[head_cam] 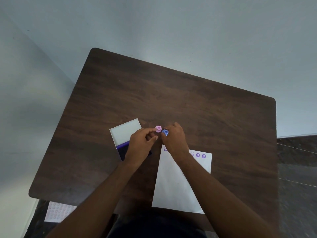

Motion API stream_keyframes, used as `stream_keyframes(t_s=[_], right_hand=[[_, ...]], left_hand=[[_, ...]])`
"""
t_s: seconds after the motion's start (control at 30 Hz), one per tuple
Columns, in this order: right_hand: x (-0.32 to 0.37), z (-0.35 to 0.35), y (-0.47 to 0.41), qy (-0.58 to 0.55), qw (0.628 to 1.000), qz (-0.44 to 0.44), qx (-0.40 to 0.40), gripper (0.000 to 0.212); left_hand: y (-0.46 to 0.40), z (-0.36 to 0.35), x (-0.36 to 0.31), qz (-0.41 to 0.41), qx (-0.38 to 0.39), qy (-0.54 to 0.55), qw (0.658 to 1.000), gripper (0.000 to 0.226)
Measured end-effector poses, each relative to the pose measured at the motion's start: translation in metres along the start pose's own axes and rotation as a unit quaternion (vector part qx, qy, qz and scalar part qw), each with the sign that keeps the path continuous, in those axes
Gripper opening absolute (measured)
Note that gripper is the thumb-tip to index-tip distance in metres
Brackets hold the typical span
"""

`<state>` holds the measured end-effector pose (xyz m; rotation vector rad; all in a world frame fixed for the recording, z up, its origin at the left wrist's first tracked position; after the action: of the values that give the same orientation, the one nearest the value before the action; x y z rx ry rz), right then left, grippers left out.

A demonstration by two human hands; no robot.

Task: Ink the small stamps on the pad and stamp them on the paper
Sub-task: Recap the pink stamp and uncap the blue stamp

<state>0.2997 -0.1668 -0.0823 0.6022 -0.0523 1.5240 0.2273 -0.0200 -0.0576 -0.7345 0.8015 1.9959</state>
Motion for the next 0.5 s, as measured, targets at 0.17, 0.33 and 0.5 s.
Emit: stream_keyframes(t_s=[0.17, 0.33, 0.5], right_hand=[[0.004, 0.003, 0.001, 0.013, 1.0, 0.022, -0.008, 0.024], [0.003, 0.01, 0.003, 0.013, 1.0, 0.019, -0.017, 0.021], [-0.002, 0.017, 0.006, -0.003, 1.0, 0.015, -0.019, 0.022]], left_hand=[[0.001, 0.0, 0.0, 0.007, 0.007, 0.001, 1.0, 0.028], [0.003, 0.001, -0.001, 0.005, 0.012, 0.01, 1.0, 0.027], [0.005, 0.001, -0.005, 0.007, 0.009, 0.014, 1.0, 0.026]])
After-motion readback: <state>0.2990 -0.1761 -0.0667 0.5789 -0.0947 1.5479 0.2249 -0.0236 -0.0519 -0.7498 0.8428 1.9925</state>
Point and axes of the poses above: each hand's wrist, its own y-axis away from the middle knuckle, its own z-axis out of the back of the hand, x = y × z, the point moved 10 cm from there along -y, towards the middle knuckle, and after that the axes turned 6 degrees about -x, right-handed, at the moved point
